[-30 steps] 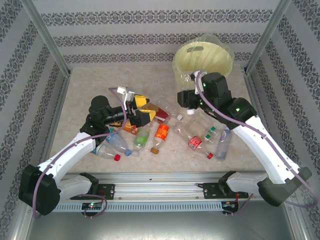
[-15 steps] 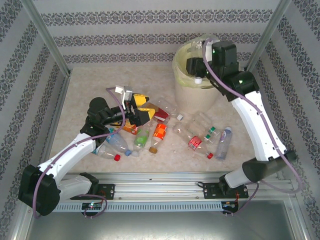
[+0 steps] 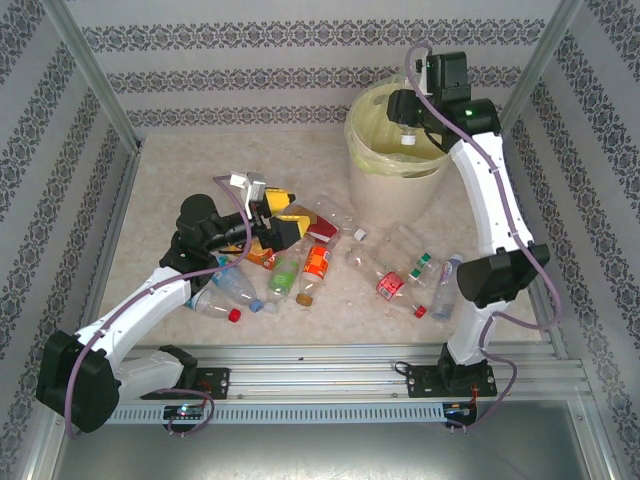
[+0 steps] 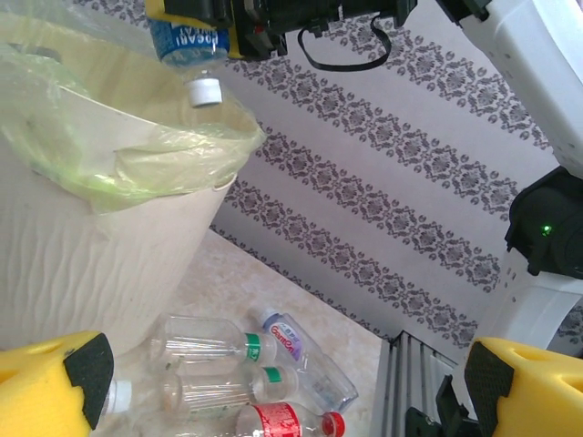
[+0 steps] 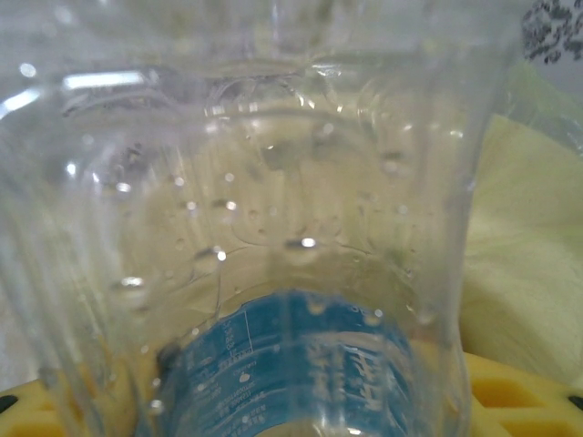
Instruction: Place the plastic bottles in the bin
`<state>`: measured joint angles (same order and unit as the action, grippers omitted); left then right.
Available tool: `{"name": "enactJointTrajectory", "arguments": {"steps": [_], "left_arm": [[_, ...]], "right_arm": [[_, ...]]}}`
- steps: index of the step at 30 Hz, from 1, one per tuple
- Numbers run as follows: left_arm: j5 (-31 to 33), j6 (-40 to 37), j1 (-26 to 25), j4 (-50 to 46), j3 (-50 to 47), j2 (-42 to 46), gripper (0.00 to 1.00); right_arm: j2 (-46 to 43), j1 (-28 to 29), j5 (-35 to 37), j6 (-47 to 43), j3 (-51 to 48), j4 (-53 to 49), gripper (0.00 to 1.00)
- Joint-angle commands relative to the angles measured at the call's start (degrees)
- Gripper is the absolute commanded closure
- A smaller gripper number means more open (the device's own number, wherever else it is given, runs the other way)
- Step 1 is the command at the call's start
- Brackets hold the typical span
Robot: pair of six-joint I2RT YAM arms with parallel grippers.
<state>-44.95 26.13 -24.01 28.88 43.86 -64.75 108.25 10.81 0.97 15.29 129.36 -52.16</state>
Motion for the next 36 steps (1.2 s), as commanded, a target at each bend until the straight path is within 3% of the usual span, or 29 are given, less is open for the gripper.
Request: {"name": "enactJointTrajectory", "arguments": {"steps": [1, 12, 19, 24, 36], "left_arm": [[3.8, -2.2, -0.2, -1.9, 0.4, 1.8, 0.0], [7.4, -4.4, -0.2, -4.9, 0.5, 2.8, 0.0], [7.3, -5.2, -0.2, -5.9, 0.8, 2.7, 0.0], [7.1, -5.0, -0.2, -6.3, 1.1, 2.6, 0.0], [4.2, -4.9, -0.2, -6.9, 2.1, 1.4, 0.0]], "right_arm": [[2.5, -1.0, -0.9, 2.0, 2.5, -5.4, 0.44], [6.5, -1.1, -1.2, 2.3, -1.3, -7.4, 0.4], [6.1, -1.1, -2.4, 2.6, -1.5, -7.4, 0.24], [4.9, -1.4, -2.1, 2.4, -0.8, -7.5, 0.17], [-1.5, -2.4, -1.6, 0.4, -0.5, -6.8, 0.16]]}}
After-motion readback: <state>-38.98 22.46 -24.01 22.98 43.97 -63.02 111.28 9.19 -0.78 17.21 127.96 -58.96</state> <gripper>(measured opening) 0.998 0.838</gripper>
